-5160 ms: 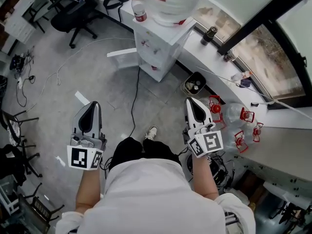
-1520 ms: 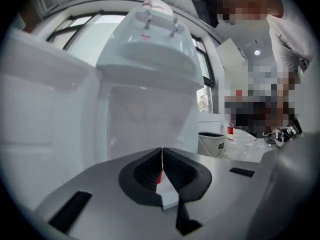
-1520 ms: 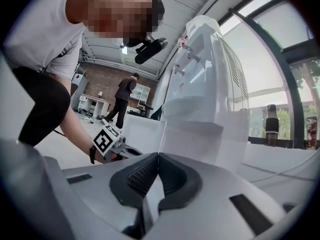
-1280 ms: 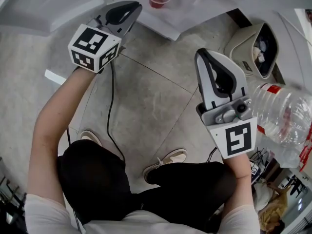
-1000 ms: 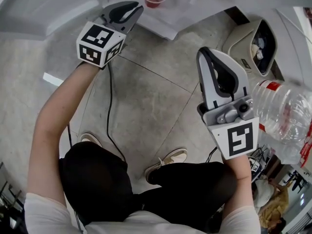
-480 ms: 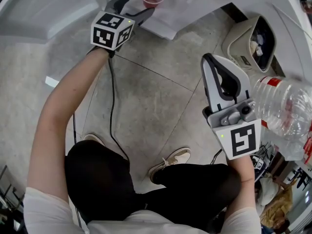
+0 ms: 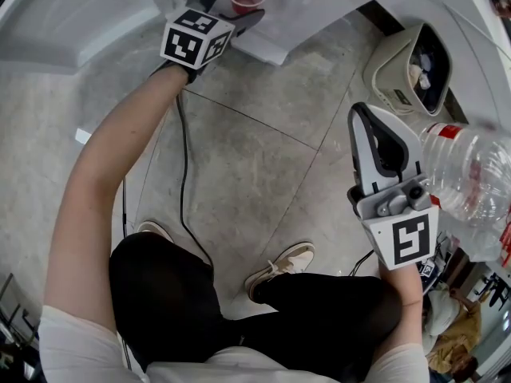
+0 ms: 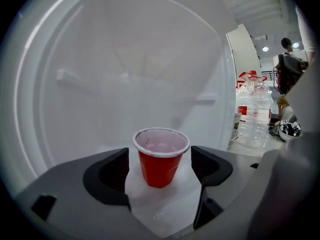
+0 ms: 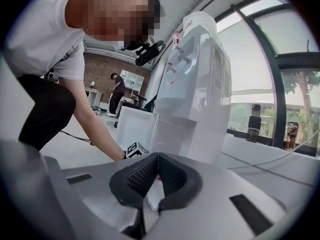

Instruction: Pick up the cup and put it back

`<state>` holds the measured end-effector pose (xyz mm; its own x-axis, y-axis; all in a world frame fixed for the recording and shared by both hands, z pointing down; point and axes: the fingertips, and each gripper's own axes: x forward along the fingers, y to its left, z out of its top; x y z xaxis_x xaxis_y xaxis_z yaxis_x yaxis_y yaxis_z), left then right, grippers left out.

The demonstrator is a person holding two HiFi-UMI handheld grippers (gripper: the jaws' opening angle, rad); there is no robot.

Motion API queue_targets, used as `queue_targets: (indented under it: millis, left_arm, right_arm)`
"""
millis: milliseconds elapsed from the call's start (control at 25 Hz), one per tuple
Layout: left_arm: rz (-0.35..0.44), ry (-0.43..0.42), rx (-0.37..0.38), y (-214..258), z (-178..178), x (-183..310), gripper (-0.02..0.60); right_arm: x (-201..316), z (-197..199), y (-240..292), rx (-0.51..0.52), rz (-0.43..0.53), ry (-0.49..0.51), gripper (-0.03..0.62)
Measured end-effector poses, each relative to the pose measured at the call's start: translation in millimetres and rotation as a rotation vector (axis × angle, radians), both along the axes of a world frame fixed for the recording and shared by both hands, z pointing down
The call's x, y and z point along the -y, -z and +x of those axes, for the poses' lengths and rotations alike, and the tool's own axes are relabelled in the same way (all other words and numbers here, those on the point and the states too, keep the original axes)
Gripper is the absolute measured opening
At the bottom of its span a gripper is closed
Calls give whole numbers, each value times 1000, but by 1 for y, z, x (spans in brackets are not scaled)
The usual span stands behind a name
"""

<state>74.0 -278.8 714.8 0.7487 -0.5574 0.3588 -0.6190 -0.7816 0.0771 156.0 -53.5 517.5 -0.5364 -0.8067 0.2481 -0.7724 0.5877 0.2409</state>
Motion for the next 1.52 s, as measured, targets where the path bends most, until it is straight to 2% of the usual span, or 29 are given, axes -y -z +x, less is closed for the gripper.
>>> queue_targets:
  millis: [120,440,640,720,880,1120,1200,1520]
  left_arm:
    - [34,-6,-1,7,6,4,387]
    - [15,41,-18,4,12,11,387]
    - [17,63,2,2,12,14,385]
    - [14,69,-2,4,13,14,354]
    - [22,71,-14,11,11,14,341]
    - [33,72,1,27,-1,4,341]
    - [39,66,-4,38,-7,-3,341]
    - [57,73,-36,81,-44,-26,333]
  right_arm:
    - [0,8,5,33,4,-31,21]
    - [-4,13,15,33,14,-48,21]
    - [-8,15,18,32,20,-46,21]
    - [-9,16,19,34,26,-47,21]
    - [-9,16,22,39,38,-46,21]
    - [-4,10,29,86,65,-29,21]
    - [0,5,30,124,64,-21,21]
    - [21,-18,30,155,83,11,21]
